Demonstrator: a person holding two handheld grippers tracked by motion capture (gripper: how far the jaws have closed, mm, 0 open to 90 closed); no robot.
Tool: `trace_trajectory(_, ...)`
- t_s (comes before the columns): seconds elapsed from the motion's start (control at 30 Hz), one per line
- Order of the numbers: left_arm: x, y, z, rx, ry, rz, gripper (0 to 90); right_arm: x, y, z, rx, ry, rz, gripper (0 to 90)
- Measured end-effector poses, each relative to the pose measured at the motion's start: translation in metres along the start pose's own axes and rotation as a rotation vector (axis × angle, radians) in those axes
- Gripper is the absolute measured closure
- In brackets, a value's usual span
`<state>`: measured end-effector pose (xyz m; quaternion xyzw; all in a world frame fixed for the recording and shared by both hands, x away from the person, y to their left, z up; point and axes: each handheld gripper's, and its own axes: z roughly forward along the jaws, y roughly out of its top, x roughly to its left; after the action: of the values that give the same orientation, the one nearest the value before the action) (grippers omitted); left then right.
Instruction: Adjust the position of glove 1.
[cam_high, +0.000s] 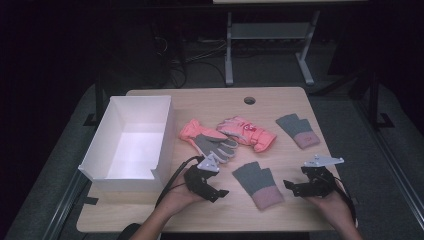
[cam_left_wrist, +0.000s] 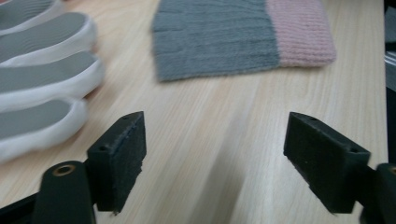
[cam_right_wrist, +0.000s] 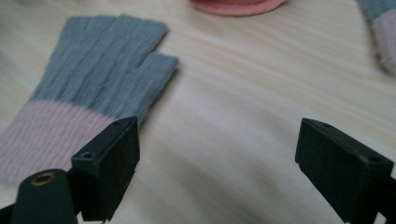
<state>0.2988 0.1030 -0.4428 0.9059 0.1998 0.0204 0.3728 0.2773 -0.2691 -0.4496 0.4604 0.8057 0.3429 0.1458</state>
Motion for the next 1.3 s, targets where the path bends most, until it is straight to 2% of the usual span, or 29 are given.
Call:
trace_trajectory(0.13, 0.0, -0.013, -0.008, -0.01, 0.012, -0.016, 20.6, -0.005, 0.008, 0.0, -0.01, -0.013, 0.011, 14.6)
trace_trajectory(0.23, 0.0, -0.019, -0.014, -0.052, 0.034, -0.031, 20.1, -0.009, 0.014, 0.002, -0.005, -0.017, 0.011, 15.4)
trace_trajectory(0.43, 0.004, -0.022, -0.012, -0.046, 0.021, -0.049, 20.3, -0.012, 0.024, 0.005, -0.001, -0.045, -0.009, 15.6)
trace_trajectory(0.53, 0.006, -0.023, -0.011, -0.029, 0.046, -0.062, 17.1, -0.014, 0.031, 0.006, -0.002, -0.061, -0.021, 16.4)
trace_trajectory(0.7, 0.009, -0.024, -0.013, -0.037, 0.084, -0.092, 13.0, -0.02, 0.038, 0.008, -0.003, -0.073, -0.017, 16.5)
trace_trajectory(0.83, 0.009, -0.025, -0.01, -0.032, 0.079, -0.085, 13.1, -0.027, 0.046, 0.011, 0.008, -0.077, -0.007, 16.7)
trace_trajectory(0.9, 0.009, -0.026, -0.007, -0.026, 0.074, -0.079, 13.3, -0.03, 0.05, 0.012, 0.008, -0.095, -0.015, 18.0)
trace_trajectory(0.97, 0.011, -0.027, -0.006, -0.011, 0.073, -0.068, 13.6, -0.035, 0.055, 0.013, 0.004, -0.098, 0.001, 18.5)
trace_trajectory(1.0, 0.01, -0.028, -0.005, -0.024, 0.074, -0.079, 13.6, -0.041, 0.06, 0.014, -0.003, -0.1, 0.008, 19.1)
trace_trajectory(1.03, 0.01, -0.029, -0.005, -0.03, 0.077, -0.083, 13.6, -0.041, 0.06, 0.014, -0.003, -0.1, 0.008, 19.1)
trace_trajectory(1.07, 0.011, -0.03, -0.006, -0.02, 0.077, -0.073, 13.6, -0.043, 0.062, 0.015, 0.0, -0.102, 0.018, 19.5)
trace_trajectory(1.13, 0.012, -0.032, -0.007, -0.022, 0.08, -0.073, 13.7, -0.049, 0.068, 0.018, -0.012, -0.107, 0.023, 21.5)
trace_trajectory(1.3, 0.012, -0.03, -0.006, -0.022, 0.072, -0.069, 14.3, -0.062, 0.084, 0.028, -0.001, -0.135, 0.024, 23.6)
